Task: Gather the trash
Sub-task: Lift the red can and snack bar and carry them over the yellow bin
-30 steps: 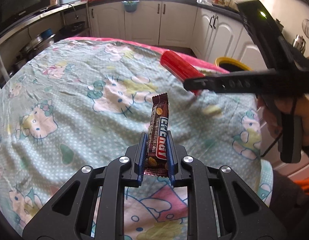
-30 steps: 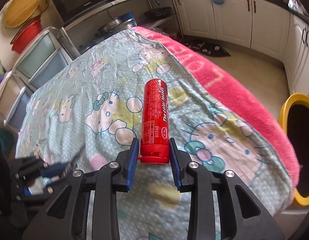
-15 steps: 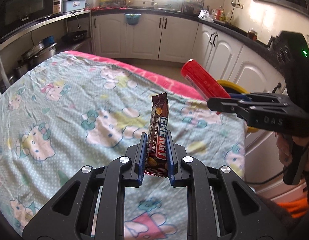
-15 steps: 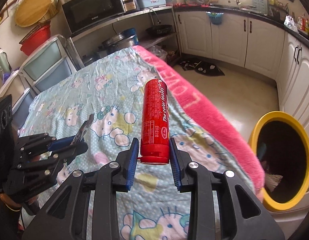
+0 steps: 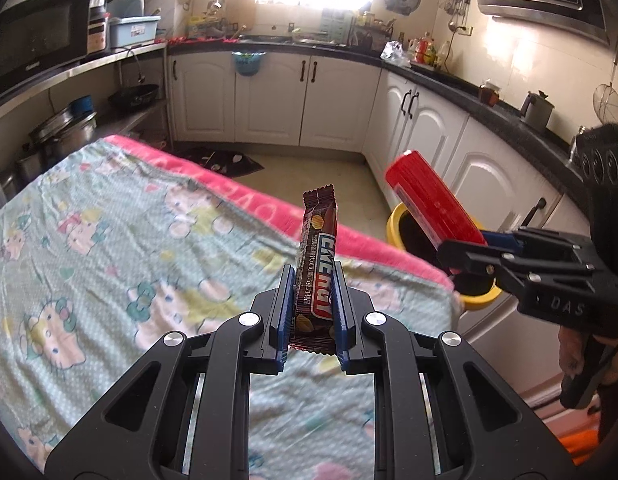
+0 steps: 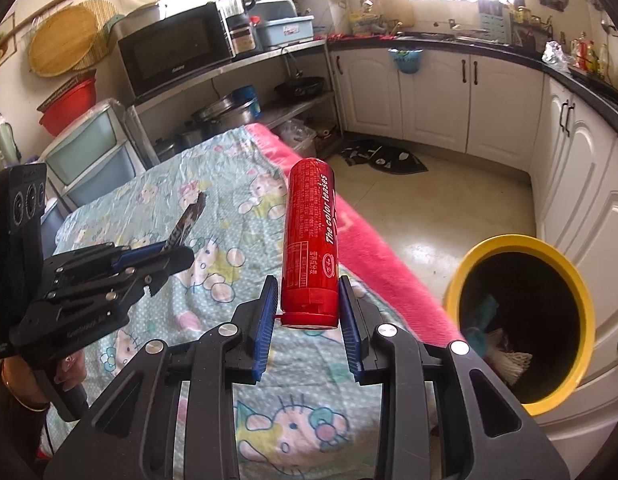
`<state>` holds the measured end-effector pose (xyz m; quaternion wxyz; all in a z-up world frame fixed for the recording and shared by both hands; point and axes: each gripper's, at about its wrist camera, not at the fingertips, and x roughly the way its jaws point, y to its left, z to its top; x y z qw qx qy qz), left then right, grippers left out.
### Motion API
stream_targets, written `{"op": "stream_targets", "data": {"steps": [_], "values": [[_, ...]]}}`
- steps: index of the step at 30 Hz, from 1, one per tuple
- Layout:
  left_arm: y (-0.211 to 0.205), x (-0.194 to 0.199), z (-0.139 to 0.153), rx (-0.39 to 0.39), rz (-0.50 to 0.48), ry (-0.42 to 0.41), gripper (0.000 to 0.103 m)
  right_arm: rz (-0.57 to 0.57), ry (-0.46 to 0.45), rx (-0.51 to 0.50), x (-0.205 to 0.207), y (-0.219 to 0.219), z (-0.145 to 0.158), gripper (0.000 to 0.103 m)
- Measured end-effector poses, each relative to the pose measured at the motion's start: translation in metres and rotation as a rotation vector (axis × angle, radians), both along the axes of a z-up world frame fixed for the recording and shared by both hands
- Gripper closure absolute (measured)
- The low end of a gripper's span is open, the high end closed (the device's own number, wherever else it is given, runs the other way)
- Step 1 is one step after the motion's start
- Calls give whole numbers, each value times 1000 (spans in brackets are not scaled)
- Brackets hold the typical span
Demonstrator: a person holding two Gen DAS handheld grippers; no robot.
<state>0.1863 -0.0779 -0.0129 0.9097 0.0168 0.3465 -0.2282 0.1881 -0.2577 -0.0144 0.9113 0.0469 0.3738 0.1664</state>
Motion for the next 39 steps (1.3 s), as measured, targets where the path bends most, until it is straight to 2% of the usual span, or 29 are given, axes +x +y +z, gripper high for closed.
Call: {"op": "stream_targets", "data": {"steps": [21, 39], "values": [[-104, 17, 42, -68, -126, -73, 91, -231, -121, 3, -31, -106, 41, 74], [-181, 29, 51, -81, -230, -88, 90, -428, -176, 18, -54, -190, 51, 74]]}}
